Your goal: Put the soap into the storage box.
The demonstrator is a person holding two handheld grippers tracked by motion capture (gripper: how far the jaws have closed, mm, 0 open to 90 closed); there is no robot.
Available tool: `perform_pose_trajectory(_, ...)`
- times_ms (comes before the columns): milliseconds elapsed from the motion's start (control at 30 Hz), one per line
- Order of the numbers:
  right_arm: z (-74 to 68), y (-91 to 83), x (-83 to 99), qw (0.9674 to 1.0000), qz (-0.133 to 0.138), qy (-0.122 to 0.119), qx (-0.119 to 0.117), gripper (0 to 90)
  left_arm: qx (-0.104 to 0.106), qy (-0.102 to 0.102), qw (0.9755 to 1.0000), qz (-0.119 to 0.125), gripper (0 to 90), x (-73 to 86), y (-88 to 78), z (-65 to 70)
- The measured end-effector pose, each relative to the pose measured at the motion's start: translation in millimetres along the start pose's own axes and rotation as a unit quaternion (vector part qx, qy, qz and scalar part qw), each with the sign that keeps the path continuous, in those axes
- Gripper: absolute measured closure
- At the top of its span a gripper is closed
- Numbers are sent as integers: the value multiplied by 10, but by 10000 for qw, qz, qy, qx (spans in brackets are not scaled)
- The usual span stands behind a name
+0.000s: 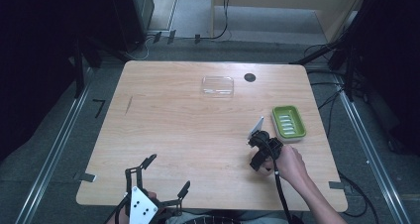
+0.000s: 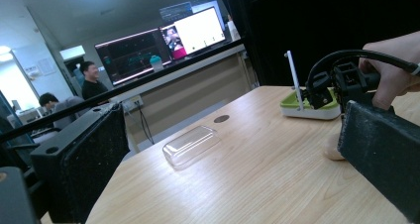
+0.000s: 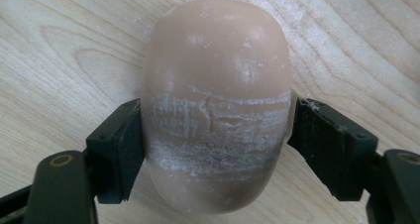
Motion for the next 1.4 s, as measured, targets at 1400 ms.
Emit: perform_pose_trajectory(1400,26,-81,42,9999,-15,-130,-48,334,-9,-5,10000,7,0,-3,-4,-6)
Point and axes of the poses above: each handheld gripper's, and its own axes: y roughly forward along the jaws, x roughly out of its underside, z roughly to its right, the point moved 8 cm from there along y, roughly forward along the jaws, and after that the axes turned 1 degree about -y, right-handed, at the moved point
